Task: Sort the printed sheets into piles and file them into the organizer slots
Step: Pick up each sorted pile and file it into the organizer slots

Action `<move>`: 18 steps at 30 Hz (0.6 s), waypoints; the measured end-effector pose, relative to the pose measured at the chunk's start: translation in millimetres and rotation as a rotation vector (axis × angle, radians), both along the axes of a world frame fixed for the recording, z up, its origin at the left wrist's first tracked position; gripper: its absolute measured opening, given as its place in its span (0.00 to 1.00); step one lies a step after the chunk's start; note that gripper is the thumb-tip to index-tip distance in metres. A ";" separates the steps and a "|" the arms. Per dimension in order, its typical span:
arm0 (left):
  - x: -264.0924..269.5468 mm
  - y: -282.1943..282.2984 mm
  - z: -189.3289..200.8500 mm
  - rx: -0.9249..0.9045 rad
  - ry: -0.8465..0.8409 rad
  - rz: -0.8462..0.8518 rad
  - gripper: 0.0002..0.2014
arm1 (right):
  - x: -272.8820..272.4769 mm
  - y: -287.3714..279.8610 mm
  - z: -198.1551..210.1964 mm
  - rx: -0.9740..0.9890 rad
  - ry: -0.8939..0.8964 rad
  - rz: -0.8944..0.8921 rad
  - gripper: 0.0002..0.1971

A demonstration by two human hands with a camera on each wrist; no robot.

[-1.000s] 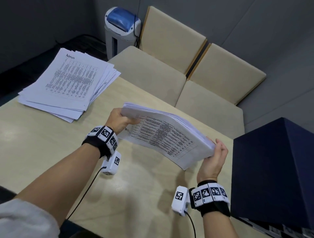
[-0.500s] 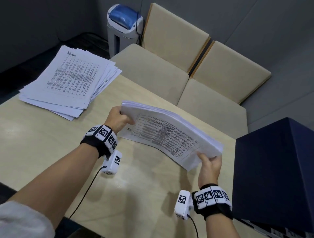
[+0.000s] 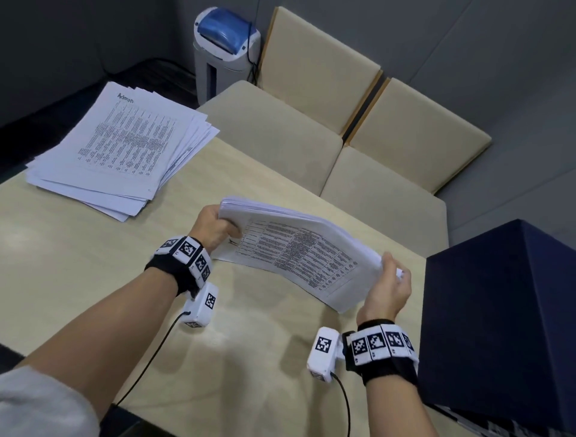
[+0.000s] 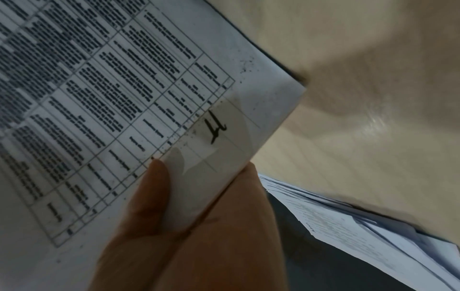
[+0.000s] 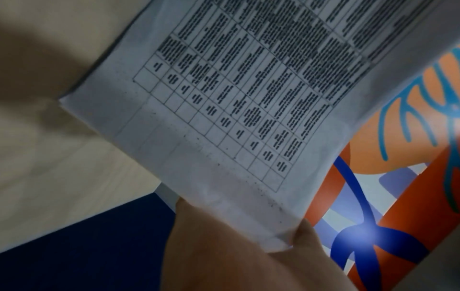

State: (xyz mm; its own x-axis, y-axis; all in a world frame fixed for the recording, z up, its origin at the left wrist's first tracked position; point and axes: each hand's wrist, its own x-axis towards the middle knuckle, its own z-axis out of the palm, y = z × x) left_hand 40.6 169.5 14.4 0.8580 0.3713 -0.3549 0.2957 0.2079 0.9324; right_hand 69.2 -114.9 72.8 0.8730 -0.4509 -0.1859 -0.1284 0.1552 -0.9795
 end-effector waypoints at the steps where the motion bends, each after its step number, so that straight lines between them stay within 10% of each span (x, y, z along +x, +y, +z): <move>1: -1.3 0.9 -0.4 -0.003 0.002 -0.005 0.21 | 0.7 -0.7 0.0 0.008 -0.006 -0.017 0.08; 8: -2.3 -0.6 3.5 -0.002 0.007 -0.048 0.22 | -1.1 -6.5 -11.5 -0.002 -0.102 0.025 0.05; 14: 1.5 1.5 -1.1 0.030 0.069 -0.035 0.14 | -16.2 -33.2 -41.6 -0.199 -0.053 0.403 0.36; 18: -1.1 -3.5 0.0 0.020 0.073 -0.006 0.16 | -21.1 -41.2 -50.4 -0.355 0.067 0.378 0.14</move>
State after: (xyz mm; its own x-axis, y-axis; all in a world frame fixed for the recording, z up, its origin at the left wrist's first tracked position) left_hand 39.5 166.0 14.4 0.8325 0.3734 -0.4094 0.3644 0.1877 0.9121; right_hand 48.1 -156.0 22.4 0.9784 -0.1520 -0.1402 -0.1757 -0.2543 -0.9510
